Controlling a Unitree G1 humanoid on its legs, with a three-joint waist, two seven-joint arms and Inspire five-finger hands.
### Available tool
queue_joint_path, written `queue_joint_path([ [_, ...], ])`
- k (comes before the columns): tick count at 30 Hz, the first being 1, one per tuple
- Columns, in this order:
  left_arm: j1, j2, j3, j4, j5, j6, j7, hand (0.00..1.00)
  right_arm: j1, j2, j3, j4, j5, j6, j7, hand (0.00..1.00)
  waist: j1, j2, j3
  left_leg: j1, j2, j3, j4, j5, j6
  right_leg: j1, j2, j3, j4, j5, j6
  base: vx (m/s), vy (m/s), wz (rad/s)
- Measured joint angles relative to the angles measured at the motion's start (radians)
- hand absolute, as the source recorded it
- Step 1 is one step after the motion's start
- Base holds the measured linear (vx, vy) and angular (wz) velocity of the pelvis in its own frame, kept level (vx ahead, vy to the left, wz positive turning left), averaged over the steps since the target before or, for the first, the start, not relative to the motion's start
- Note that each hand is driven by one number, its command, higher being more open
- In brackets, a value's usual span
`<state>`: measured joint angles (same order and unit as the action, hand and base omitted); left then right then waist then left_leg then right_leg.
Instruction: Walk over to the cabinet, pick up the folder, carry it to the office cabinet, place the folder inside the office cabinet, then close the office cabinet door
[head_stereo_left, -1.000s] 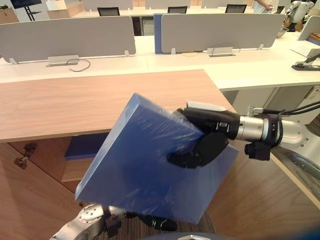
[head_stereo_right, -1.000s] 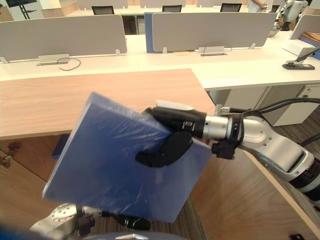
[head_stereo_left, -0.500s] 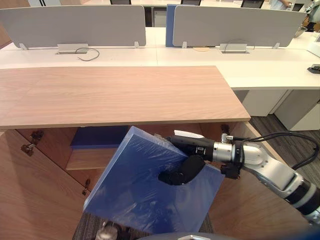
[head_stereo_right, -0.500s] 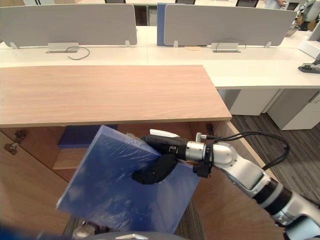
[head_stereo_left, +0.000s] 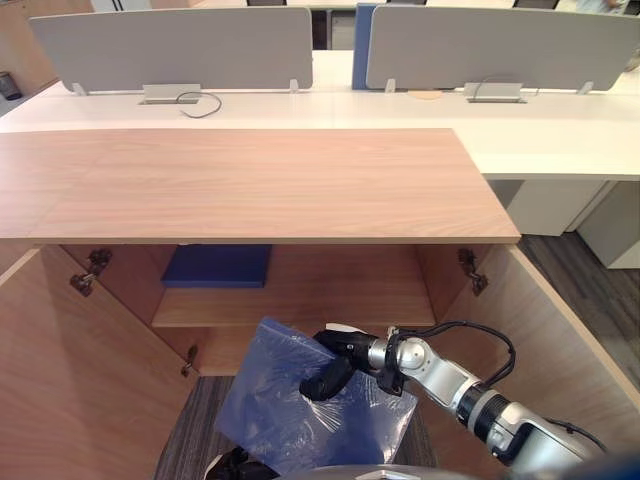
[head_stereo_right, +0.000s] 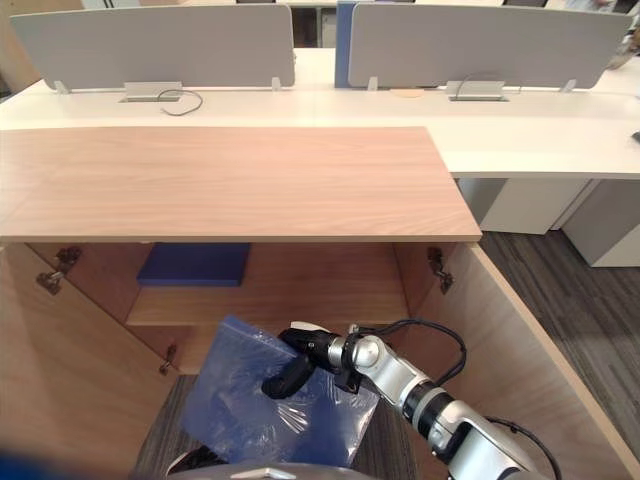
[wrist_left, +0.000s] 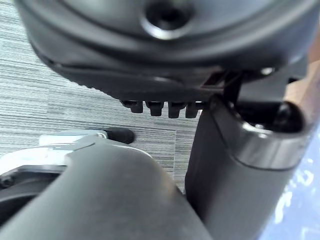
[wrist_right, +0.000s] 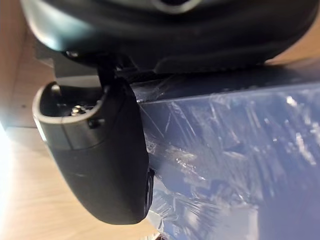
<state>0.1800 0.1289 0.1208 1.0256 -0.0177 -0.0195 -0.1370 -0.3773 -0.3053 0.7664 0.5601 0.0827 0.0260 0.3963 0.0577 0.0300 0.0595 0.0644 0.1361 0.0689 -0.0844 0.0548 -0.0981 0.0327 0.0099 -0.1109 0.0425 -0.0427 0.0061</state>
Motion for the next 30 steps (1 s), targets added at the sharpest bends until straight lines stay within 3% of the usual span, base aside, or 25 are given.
queue_joint_path([
  [4, 0.001, 0.003, -0.043, -0.027, -0.055, -0.001, -0.002, 1.0, -0.003, 0.071, -0.099, 0.142, 0.058, 0.011, -0.083, 0.0, 0.018, 0.015, 0.023, -0.028, -0.002, -0.021, -0.001, 0.008, -0.001, -0.023, -0.003, -0.022, 0.008, -0.005, 0.0, 0.0, -0.008, 0.16],
  [7, 0.001, 0.005, -0.08, -0.067, -0.079, -0.001, 0.0, 1.0, -0.034, 0.094, -0.224, 0.236, 0.221, 0.016, -0.193, 0.0, 0.027, 0.031, 0.047, -0.061, -0.007, -0.042, -0.001, 0.018, 0.0, -0.045, -0.008, -0.045, 0.013, -0.006, 0.002, 0.0, 0.001, 0.22],
  [8, 0.001, 0.006, -0.091, -0.082, -0.092, -0.001, 0.001, 1.0, -0.044, 0.108, -0.306, 0.244, 0.343, 0.016, -0.24, 0.0, 0.028, 0.035, 0.058, -0.078, -0.008, -0.052, -0.001, 0.023, 0.0, -0.059, -0.01, -0.051, 0.015, -0.006, 0.002, 0.0, 0.006, 0.18],
  [9, 0.001, 0.008, -0.102, -0.091, -0.104, -0.001, 0.003, 1.0, -0.051, 0.134, -0.389, 0.239, 0.483, 0.008, -0.285, 0.0, 0.029, 0.041, 0.069, -0.09, -0.008, -0.054, -0.001, 0.026, 0.0, -0.071, -0.01, -0.054, 0.018, -0.006, 0.002, 0.0, 0.005, 0.12],
  [12, 0.004, 0.002, -0.113, -0.122, -0.11, 0.002, 0.02, 1.0, -0.058, 0.182, -0.52, 0.148, 0.641, -0.023, -0.377, 0.0, 0.028, 0.056, 0.089, -0.106, -0.01, -0.055, 0.001, 0.026, 0.0, -0.088, -0.013, -0.055, 0.024, -0.008, 0.004, 0.0, 0.007, 0.03],
  [14, 0.001, 0.004, -0.122, -0.156, -0.126, -0.001, 0.039, 1.0, -0.058, 0.185, -0.559, 0.011, 0.699, -0.063, -0.413, 0.0, 0.019, 0.061, 0.143, -0.146, -0.021, -0.063, 0.05, 0.02, 0.002, -0.129, -0.035, -0.07, 0.092, -0.04, 0.005, -0.02, 0.016, 0.21],
  [16, -0.002, 0.002, -0.124, -0.236, -0.152, -0.002, 0.055, 1.0, -0.058, 0.179, -0.617, -0.205, 0.748, -0.112, -0.449, 0.0, 0.0, 0.066, 0.215, -0.296, -0.064, -0.083, 0.268, -0.052, 0.027, -0.263, -0.109, -0.101, 0.331, -0.135, 0.016, -0.13, 0.046, 0.55],
  [18, -0.001, -0.005, -0.124, -0.281, -0.171, -0.016, 0.06, 1.0, -0.063, 0.177, -0.647, -0.325, 0.747, -0.128, -0.496, 0.0, -0.004, 0.084, 0.251, -0.387, -0.084, -0.081, 0.435, -0.135, 0.037, -0.347, -0.154, -0.108, 0.499, -0.202, 0.023, -0.14, 0.038, 0.41],
  [21, -0.013, -0.021, -0.11, -0.325, -0.203, -0.038, 0.066, 1.0, -0.061, 0.177, -0.644, -0.431, 0.748, -0.129, -0.534, 0.0, -0.006, 0.084, 0.276, -0.556, -0.117, -0.064, 0.664, -0.239, 0.056, -0.497, -0.221, -0.096, 0.7, -0.312, 0.033, -0.15, 0.03, 0.12],
  [23, -0.026, -0.039, -0.092, -0.336, -0.223, -0.045, 0.065, 1.0, -0.061, 0.177, -0.633, -0.497, 0.745, -0.128, -0.555, 0.0, -0.006, 0.093, 0.3, -0.622, -0.12, -0.041, 0.778, -0.292, 0.068, -0.567, -0.241, -0.061, 0.801, -0.349, 0.045, -0.14, 0.07, -0.19],
  [30, -0.093, -0.058, -0.057, -0.368, -0.285, -0.051, 0.068, 1.0, -0.117, 0.132, -0.669, -0.617, 0.672, -0.148, -0.614, 0.0, -0.007, 0.083, 0.337, -0.842, -0.126, 0.026, 1.107, -0.431, 0.111, -0.805, -0.285, 0.056, 1.1, -0.447, 0.087, -0.09, 0.076, -0.14],
])
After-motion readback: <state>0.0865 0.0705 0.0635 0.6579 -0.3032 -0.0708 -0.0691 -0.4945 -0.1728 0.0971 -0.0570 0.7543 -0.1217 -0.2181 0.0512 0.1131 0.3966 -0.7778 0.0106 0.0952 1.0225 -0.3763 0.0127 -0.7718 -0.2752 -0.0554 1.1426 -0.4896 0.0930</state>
